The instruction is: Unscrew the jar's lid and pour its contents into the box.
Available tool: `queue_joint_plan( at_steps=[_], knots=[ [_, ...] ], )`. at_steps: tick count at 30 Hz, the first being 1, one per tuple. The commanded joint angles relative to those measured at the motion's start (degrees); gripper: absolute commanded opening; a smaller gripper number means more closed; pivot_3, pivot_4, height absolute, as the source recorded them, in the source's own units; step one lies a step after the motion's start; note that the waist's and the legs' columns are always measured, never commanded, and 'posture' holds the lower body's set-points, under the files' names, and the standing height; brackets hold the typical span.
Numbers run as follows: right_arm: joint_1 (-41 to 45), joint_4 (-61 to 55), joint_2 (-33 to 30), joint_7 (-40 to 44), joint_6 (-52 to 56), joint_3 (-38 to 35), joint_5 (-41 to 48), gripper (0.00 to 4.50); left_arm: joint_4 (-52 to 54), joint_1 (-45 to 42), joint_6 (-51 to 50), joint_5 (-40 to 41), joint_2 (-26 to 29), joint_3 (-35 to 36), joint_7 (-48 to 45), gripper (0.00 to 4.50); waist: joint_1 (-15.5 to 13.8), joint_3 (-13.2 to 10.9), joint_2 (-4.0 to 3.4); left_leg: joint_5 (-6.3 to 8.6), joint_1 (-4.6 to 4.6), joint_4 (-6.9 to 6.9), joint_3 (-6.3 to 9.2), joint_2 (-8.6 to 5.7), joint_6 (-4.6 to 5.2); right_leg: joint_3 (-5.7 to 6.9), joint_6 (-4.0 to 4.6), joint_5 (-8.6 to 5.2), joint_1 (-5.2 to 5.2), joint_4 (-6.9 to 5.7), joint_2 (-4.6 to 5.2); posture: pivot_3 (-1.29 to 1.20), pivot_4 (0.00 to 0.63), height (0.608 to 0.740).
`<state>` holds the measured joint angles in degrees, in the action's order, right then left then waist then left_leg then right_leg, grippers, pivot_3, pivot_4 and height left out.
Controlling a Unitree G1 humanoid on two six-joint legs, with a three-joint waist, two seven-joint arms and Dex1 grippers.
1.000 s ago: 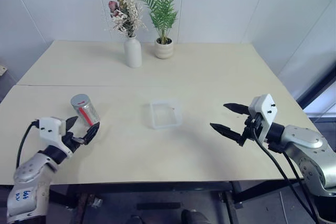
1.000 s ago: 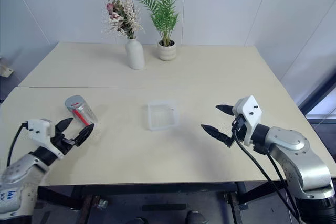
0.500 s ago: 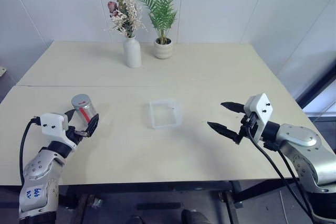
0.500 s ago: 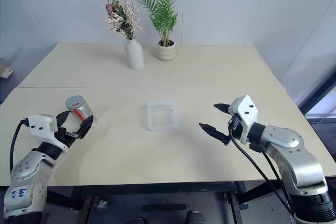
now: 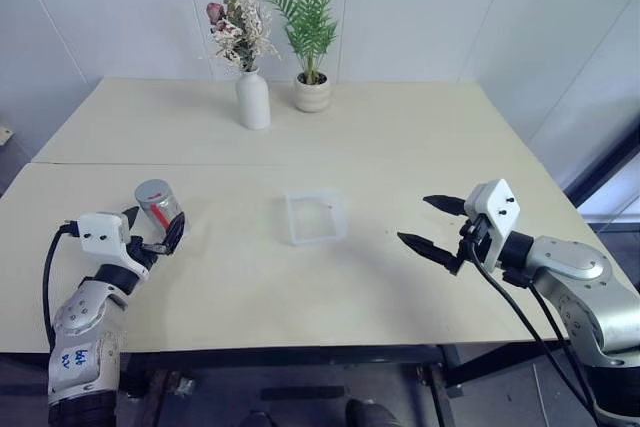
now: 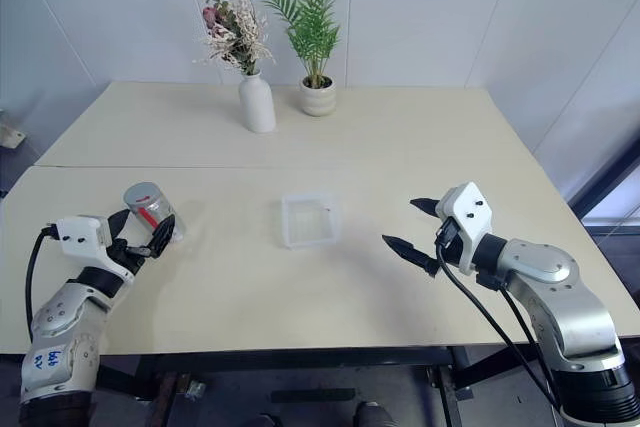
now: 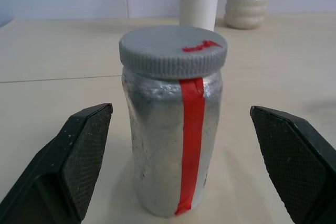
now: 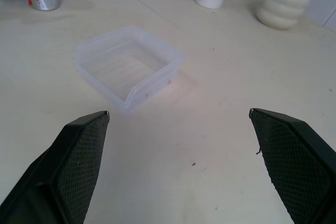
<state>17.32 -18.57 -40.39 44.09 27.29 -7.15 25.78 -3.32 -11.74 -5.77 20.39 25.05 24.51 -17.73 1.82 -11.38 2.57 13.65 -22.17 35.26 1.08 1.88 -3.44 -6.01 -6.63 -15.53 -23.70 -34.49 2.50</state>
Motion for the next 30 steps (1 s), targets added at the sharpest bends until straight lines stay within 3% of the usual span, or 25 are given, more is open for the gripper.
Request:
queue_joint_plan(
  at_steps=[1, 17, 20, 26, 30],
  knots=[
    [-0.21, -2.30, -0.74, -0.35, -0.80, -2.02, 0.14, 4.50, -0.90, -1.55, 2.70, -0.47, -0.42, -0.06, 0.15, 4.48, -0.02, 0.00, 0.00, 0.00, 0.00, 0.00, 0.00, 0.00, 0.00, 0.00, -0.02, 0.01, 0.00, 0.00, 0.00, 0.00, 0.150, 0.740],
    [-1.87, -4.09, -1.98, -0.82, 0.28, -3.64, 0.50, 4.50, -9.68, -7.07, 7.10, -1.40, -0.34, -1.88, -0.44, 4.48, -0.02, 0.00, 0.00, 0.04, -0.01, 0.00, -0.02, 0.00, 0.03, -0.02, -0.28, 0.15, 0.00, 0.01, -0.01, 0.00, 0.150, 0.740],
    [-2.00, -4.17, -1.98, -0.89, 0.37, -3.81, 0.45, 4.50, -10.11, -7.53, 7.78, -1.21, -0.47, -1.95, -0.92, 3.93, -0.02, 0.00, 0.00, 0.04, 0.00, 0.00, -0.02, 0.00, 0.03, -0.02, -0.29, 0.16, 0.00, 0.01, -0.02, 0.00, 0.150, 0.740],
    [-1.92, -4.34, -1.89, -1.06, 0.36, -3.94, 0.49, 4.50, -9.93, -7.42, 7.47, -0.81, -0.49, -2.22, -1.73, 2.20, -0.04, 0.00, 0.00, 0.04, -0.01, 0.00, -0.02, 0.00, 0.03, -0.02, -0.33, 0.18, 0.00, 0.02, -0.01, 0.00, 0.150, 0.740],
    [-0.47, -5.73, -1.59, -2.00, 1.88, -3.95, 1.60, 4.50, -9.01, -8.36, 6.07, 0.23, 0.94, -2.75, -4.41, 2.14, -0.03, 0.00, 0.00, 0.04, -0.01, 0.00, -0.02, 0.00, 0.03, -0.02, -0.34, 0.19, 0.00, 0.02, -0.01, 0.00, 0.150, 0.740]
  ],
)
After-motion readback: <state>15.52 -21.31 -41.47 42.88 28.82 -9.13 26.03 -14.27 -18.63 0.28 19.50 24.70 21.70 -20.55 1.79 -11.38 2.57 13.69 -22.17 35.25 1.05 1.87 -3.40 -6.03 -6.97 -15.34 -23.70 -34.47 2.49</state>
